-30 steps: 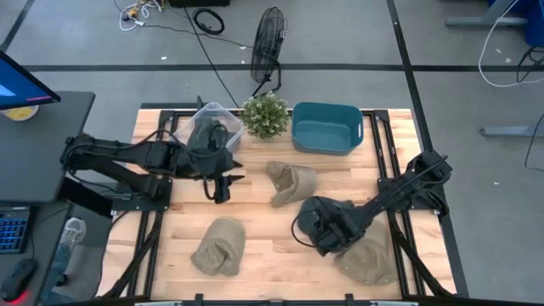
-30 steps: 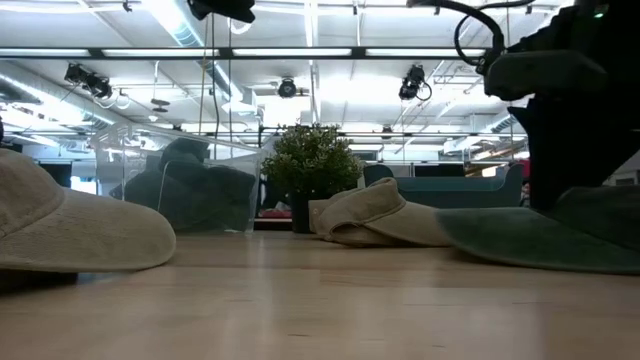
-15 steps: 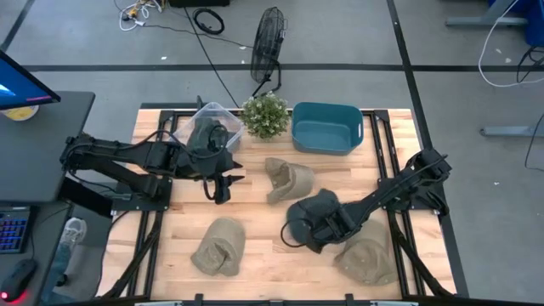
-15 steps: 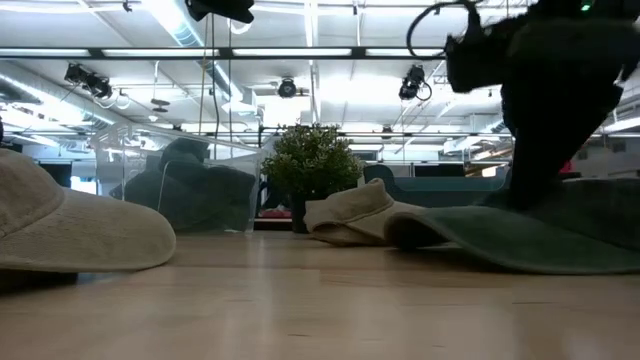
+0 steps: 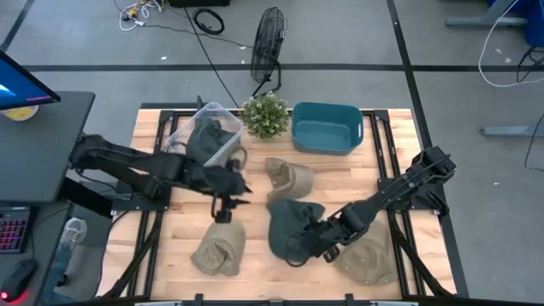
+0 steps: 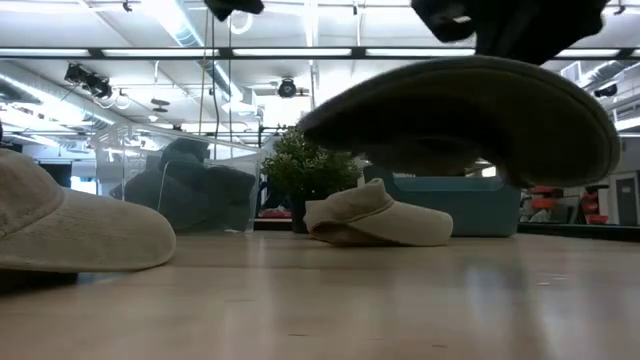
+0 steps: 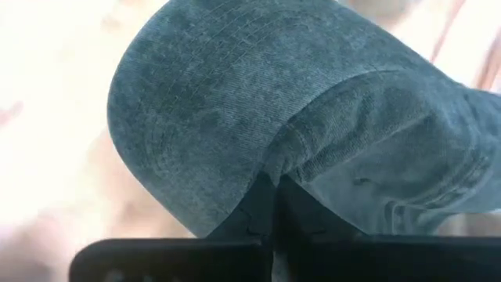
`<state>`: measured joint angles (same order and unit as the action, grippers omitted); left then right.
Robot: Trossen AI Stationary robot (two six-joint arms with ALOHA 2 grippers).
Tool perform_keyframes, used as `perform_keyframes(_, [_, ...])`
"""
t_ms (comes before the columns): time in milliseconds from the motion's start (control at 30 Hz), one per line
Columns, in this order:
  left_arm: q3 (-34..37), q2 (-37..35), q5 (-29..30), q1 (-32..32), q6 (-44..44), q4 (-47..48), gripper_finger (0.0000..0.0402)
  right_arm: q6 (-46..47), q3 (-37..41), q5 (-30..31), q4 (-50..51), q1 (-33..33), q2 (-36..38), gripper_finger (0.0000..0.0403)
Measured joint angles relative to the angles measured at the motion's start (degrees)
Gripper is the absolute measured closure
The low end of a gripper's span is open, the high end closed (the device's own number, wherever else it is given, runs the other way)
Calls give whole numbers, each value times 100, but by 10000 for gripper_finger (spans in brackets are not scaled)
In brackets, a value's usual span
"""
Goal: Pick & Place hat
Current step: Put the gray cap into the transparent bin
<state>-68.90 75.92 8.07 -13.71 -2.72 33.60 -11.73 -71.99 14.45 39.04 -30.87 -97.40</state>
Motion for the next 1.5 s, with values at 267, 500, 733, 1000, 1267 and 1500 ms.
perform_keyframes(267, [-2,1084,0,-270,687,-784,210,-1315,0,200,-259,183,1,400])
perform_keyframes(500, [-2,1572,-179,-301,1191,-1302,157,-1634,0,204,-203,329,1,401])
perform_keyframes(733, [-7,1834,-208,-234,1381,-1574,145,-2345,2,375,-375,376,1,401])
perform_keyframes(1000, [-7,1936,-374,-76,1086,-1245,151,-2804,4,1185,-386,374,-1,401])
perform_keyframes(1267, [-7,1936,-957,-49,1059,-1210,210,-2699,4,1891,-336,372,-1,401])
perform_keyframes(1500, [-7,1936,-974,-23,1043,-1208,312,-1691,4,1657,-335,372,0,390])
